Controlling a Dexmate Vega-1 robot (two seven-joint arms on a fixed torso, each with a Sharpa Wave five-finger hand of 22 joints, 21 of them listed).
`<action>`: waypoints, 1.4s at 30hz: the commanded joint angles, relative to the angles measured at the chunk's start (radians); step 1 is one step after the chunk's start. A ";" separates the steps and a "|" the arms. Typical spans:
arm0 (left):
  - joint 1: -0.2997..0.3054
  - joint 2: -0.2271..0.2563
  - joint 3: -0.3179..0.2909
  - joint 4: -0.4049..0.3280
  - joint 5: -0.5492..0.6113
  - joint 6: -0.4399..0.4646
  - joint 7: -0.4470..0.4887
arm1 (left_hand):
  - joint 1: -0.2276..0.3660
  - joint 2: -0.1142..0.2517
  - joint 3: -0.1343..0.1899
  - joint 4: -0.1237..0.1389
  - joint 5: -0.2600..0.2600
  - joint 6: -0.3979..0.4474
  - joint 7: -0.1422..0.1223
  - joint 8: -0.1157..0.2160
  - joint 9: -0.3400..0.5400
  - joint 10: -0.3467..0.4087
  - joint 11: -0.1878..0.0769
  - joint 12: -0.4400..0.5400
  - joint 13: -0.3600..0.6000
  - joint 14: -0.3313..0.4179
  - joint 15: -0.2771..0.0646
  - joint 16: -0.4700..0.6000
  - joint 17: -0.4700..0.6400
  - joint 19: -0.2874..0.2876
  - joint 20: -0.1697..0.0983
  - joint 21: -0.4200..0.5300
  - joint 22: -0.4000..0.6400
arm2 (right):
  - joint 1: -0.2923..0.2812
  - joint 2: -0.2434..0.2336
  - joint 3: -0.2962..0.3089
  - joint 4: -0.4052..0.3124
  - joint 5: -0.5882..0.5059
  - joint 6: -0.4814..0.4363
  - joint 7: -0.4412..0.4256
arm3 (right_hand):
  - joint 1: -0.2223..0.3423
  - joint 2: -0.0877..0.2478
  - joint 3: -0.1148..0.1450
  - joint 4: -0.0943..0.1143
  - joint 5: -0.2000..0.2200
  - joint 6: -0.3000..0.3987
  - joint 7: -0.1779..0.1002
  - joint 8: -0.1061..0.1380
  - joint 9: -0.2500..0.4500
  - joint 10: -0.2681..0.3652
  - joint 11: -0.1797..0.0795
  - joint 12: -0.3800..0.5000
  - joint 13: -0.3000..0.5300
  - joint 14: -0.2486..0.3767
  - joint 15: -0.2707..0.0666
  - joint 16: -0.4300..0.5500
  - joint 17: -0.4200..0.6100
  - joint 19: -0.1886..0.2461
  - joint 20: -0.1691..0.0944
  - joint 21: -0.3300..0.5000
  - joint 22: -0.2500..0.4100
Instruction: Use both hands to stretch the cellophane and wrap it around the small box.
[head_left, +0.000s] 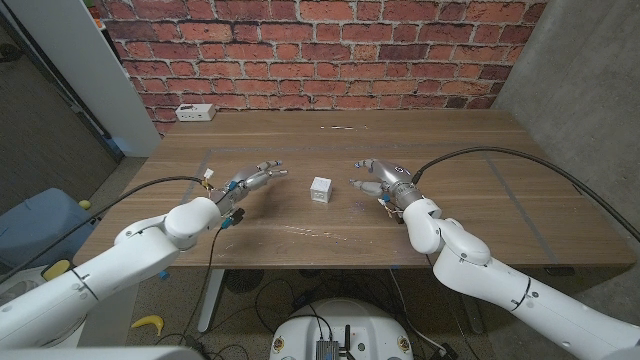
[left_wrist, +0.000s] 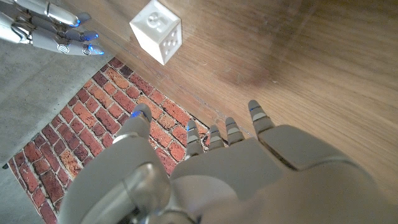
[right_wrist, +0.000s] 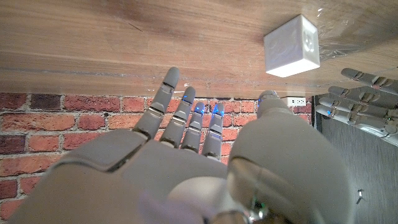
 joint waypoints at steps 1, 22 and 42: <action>0.070 0.090 -0.035 -0.119 0.077 0.107 0.041 | 0.024 -0.014 0.000 -0.005 -0.004 0.026 -0.010 0.014 0.004 -0.011 0.004 0.000 0.004 -0.015 0.009 0.006 0.000 -0.018 0.004 0.004 0.001 | -0.083 -0.026 -0.013 -0.100 -0.027 -0.122 -0.025 | -0.003 -0.008 0.003 -0.009 -0.002 0.010 0.000 -0.002 0.003 -0.006 0.003 -0.001 0.001 -0.020 -0.027 -0.007 -0.002 -0.034 0.032 -0.017 0.001; 0.020 0.264 0.011 -0.338 0.198 0.403 -0.065 | 0.121 -0.036 0.010 0.001 -0.001 0.100 -0.003 0.024 0.006 0.047 -0.008 0.021 0.003 -0.027 0.019 0.008 -0.002 -0.107 0.004 -0.005 0.001 | -0.225 -0.057 -0.017 -0.227 -0.046 -0.331 -0.121 | -0.019 -0.022 0.000 -0.021 0.001 0.009 -0.002 -0.015 0.004 -0.017 0.004 -0.003 0.001 -0.052 -0.016 -0.009 -0.018 -0.097 0.058 -0.076 -0.001; -0.047 0.352 0.135 -0.510 0.392 0.630 -0.148 | 0.223 -0.062 0.008 0.004 0.009 0.180 -0.124 0.034 0.010 0.010 -0.030 0.004 0.003 -0.126 0.053 0.002 -0.002 -0.180 0.004 -0.007 -0.003 | -0.243 -0.081 -0.122 -0.315 -0.050 -0.559 -0.179 | 0.053 -0.034 0.024 -0.081 0.016 0.003 -0.002 -0.019 0.005 -0.061 0.002 -0.012 0.000 -0.099 -0.002 -0.015 -0.032 -0.087 0.041 -0.097 -0.001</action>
